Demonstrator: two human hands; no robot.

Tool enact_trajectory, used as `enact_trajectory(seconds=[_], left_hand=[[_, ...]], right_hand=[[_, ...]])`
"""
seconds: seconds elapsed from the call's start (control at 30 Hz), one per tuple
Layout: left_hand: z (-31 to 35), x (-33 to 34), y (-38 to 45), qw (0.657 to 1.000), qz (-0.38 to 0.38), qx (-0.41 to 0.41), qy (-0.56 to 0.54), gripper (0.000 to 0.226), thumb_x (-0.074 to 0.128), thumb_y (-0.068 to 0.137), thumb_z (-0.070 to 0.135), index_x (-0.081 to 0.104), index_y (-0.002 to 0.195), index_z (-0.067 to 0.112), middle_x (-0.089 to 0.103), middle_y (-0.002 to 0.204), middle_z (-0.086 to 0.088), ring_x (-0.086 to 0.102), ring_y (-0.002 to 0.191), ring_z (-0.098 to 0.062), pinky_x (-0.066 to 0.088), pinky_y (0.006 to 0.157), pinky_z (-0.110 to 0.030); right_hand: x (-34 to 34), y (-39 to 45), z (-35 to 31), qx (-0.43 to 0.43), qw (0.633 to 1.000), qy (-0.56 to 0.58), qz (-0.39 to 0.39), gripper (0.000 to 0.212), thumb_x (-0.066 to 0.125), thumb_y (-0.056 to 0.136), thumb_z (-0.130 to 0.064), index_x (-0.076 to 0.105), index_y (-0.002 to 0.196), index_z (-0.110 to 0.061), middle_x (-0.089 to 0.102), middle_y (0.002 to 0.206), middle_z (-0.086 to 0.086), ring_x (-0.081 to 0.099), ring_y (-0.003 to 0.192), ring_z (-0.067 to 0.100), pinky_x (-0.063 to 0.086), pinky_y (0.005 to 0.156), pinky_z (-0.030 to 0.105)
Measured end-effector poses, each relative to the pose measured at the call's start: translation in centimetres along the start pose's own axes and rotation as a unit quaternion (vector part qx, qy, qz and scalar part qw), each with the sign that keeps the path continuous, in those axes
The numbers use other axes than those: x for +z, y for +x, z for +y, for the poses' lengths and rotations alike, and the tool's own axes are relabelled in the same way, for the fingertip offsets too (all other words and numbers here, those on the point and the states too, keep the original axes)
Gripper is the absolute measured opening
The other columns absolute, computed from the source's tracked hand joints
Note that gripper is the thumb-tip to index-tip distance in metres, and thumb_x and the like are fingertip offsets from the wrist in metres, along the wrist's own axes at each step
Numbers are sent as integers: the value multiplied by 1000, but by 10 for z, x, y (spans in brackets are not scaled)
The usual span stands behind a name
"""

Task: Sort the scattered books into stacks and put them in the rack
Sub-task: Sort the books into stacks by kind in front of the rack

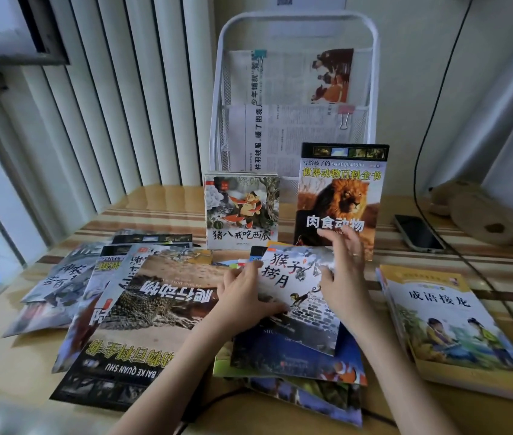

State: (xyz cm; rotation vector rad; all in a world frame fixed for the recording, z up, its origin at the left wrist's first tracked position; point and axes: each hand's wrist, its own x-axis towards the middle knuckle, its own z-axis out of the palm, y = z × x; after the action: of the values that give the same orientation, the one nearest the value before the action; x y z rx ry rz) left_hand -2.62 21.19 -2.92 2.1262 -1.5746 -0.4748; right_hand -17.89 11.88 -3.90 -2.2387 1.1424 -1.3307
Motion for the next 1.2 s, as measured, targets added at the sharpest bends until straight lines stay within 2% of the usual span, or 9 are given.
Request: enact_trajectory(seconds=[0.17, 0.3, 0.47, 0.57, 0.67, 0.77, 0.97, 1.07, 1.2], left_hand=[[-13, 6, 7, 997, -15, -44, -56, 92, 65, 75, 61, 17, 147, 29, 18, 153, -7, 9, 143, -29, 8, 114, -46], [-20, 14, 19, 998, 18, -31, -47, 95, 57, 81, 61, 8, 151, 20, 14, 158, -4, 0, 146, -22, 4, 116, -46], [-27, 14, 27, 982, 131, 18, -134, 81, 73, 77, 42, 31, 142, 19, 42, 141, -7, 35, 131, -24, 30, 108, -40], [-26, 10, 27, 972, 160, 68, -160, 66, 71, 82, 26, 36, 138, 24, 32, 146, -6, 30, 135, -22, 25, 107, -31], [-29, -3, 38, 964, 203, 114, -126, 67, 70, 83, 16, 36, 140, 24, 15, 153, -7, 21, 141, -25, 21, 111, -34], [-33, -25, 59, 956, 232, 122, -133, 78, 68, 81, 7, 27, 146, 24, 1, 157, -3, 10, 145, -28, 19, 115, -45], [-67, -40, 116, 981, 191, 26, -26, 86, 54, 91, 10, -9, 151, 15, -16, 157, -12, -9, 145, -30, 0, 117, -42], [-91, -13, 126, 990, 121, -49, 59, 95, 50, 93, 19, -31, 143, 11, -5, 156, -25, 5, 144, -40, 7, 117, -47], [-91, -3, 127, 982, 153, -68, 89, 98, 49, 89, 18, -34, 140, 8, 34, 146, -26, 39, 130, -35, 25, 114, -44]], right_hand=[[-11, 2, -8, 218, 907, 359, 29, 87, 58, 84, 11, 14, 142, -36, 6, 155, -10, 22, 135, 3, 33, 102, 22], [0, -4, 1, 332, 876, 323, -133, 97, 56, 84, 12, 4, 148, -40, 16, 157, 3, 27, 139, 18, 30, 109, 39], [5, -2, 4, 244, 933, 183, -189, 55, 57, 91, -5, 39, 137, -28, 54, 130, -7, 51, 119, 12, 44, 96, 34], [10, 6, 1, 172, 971, 95, -136, 47, 64, 87, -11, 45, 130, -15, 61, 121, 0, 59, 109, 16, 51, 88, 37], [18, 21, -6, 91, 993, 15, -69, 35, 68, 85, -19, 49, 113, -11, 66, 88, 0, 64, 73, 19, 53, 59, 37], [34, 59, -15, 18, 999, -16, -29, 33, 67, 86, -18, 49, 112, -9, 63, 84, 0, 58, 68, 15, 44, 53, 25], [97, 117, -10, -5, 989, -133, -57, 20, 57, 92, -17, 48, 106, -5, 59, 89, 10, 59, 80, 23, 50, 62, 32], [123, 105, 3, 26, 983, -170, -56, 15, 53, 95, -20, 50, 100, -6, 60, 82, 8, 60, 72, 23, 40, 51, 28], [132, 105, 7, 24, 994, -105, -31, 11, 52, 95, -15, 50, 97, -5, 51, 65, 1, 50, 54, 17, 26, 41, 22]])
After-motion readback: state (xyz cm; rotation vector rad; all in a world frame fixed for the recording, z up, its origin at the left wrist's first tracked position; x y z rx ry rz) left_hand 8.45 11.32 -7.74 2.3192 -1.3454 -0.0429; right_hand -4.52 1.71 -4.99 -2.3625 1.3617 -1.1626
